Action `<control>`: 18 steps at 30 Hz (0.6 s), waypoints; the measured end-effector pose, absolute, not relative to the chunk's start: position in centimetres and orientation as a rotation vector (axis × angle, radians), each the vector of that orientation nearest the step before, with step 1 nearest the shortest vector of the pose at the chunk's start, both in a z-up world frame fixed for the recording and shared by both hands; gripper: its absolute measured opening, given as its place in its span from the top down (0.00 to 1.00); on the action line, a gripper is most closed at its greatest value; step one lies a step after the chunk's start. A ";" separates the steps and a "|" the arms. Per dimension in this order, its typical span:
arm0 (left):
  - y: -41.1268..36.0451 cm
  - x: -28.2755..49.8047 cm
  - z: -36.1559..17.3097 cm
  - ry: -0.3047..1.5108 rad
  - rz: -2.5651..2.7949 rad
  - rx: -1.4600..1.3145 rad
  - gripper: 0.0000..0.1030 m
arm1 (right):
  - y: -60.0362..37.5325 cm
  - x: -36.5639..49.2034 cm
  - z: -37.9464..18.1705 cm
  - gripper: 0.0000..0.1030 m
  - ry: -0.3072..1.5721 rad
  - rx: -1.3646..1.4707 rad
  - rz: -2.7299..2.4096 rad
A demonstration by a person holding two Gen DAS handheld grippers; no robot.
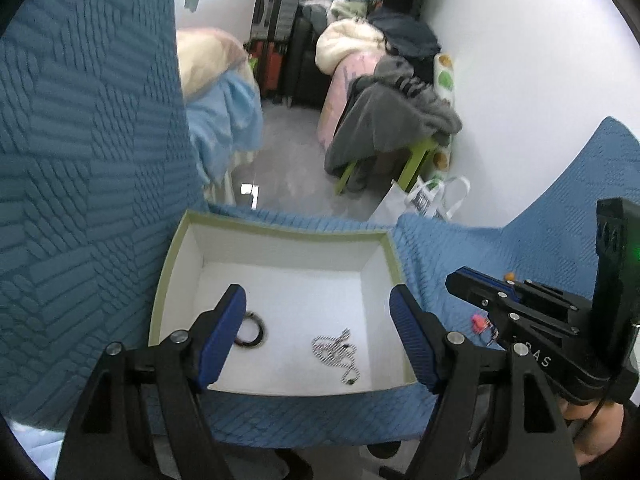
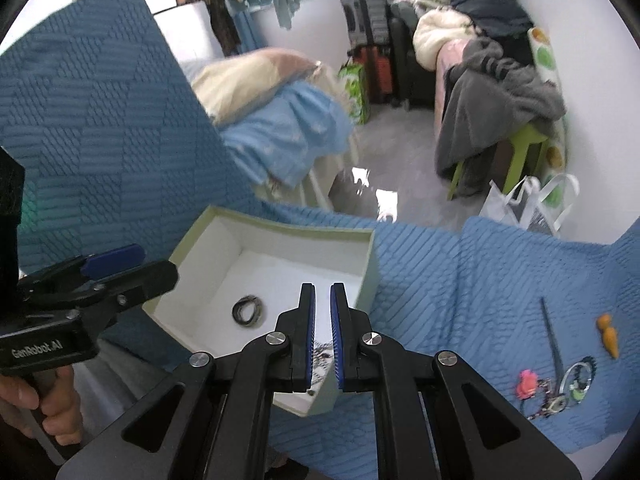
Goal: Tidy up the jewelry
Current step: 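Carry both items over the green box and open both tools to drop them, then move both tools back from the box to the jewelry pile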
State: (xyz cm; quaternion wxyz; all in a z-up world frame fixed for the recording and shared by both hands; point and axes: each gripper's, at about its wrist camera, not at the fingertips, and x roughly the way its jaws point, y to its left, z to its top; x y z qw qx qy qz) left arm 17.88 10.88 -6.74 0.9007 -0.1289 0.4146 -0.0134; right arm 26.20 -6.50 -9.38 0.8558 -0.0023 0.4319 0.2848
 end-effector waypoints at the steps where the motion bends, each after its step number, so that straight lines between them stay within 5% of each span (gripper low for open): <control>1: 10.7 17.8 -6.4 0.844 -0.030 -0.267 0.28 | -6.8 26.1 -9.1 0.93 0.896 -0.008 0.592; 18: 4.7 18.6 -3.2 0.653 -0.138 -0.318 0.28 | -15.4 24.3 -7.0 0.93 0.732 -0.040 0.451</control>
